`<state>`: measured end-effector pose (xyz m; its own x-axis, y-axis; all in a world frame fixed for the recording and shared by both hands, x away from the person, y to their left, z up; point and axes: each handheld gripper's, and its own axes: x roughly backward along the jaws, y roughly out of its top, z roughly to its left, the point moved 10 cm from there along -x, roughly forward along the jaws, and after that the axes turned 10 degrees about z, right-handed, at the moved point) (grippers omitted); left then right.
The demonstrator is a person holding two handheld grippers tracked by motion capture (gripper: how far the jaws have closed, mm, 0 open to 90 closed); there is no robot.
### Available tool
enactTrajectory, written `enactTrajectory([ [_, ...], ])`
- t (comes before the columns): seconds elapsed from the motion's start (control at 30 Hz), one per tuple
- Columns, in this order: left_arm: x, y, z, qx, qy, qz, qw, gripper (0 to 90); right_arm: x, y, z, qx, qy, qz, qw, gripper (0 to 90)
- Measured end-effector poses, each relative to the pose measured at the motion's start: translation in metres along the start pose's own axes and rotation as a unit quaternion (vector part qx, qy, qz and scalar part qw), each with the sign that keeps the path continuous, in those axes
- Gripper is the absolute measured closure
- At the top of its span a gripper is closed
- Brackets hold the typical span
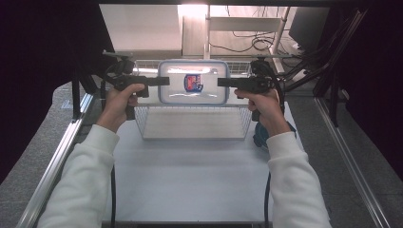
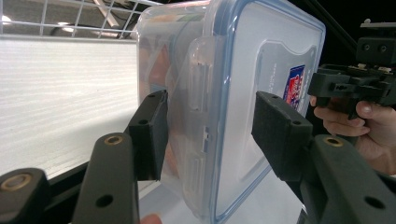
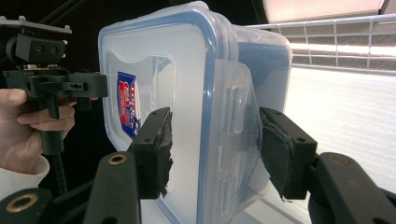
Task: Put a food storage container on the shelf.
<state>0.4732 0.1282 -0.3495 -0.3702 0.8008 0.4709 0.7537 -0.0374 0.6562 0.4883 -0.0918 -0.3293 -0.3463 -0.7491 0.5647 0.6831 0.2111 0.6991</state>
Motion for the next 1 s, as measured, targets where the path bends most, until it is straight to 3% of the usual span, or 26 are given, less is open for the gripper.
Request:
enactTrajectory([
  [0.3, -0.005, 0.006, 0.009, 0.018, -0.003, -0.003, 0.9998, 47.2, -0.008, 0.001, -0.010, -0.020, 0.004, 0.011, 0.9997, 45.3],
  [0.57, -0.010, 0.012, 0.016, 0.035, -0.002, -0.004, 0.9994, 47.3, -0.016, 0.009, -0.021, -0.057, 0.008, 0.021, 0.9981, 42.9],
  [0.83, -0.016, 0.018, 0.025, 0.068, -0.012, -0.010, 0.9975, 46.3, -0.025, 0.016, -0.028, -0.098, -0.002, 0.035, 0.9945, 38.9],
  [1.0, -0.018, 0.020, 0.028, 0.078, -0.019, -0.011, 0.9967, 46.0, -0.028, 0.018, -0.031, -0.117, 0.000, 0.037, 0.9925, 38.5],
])
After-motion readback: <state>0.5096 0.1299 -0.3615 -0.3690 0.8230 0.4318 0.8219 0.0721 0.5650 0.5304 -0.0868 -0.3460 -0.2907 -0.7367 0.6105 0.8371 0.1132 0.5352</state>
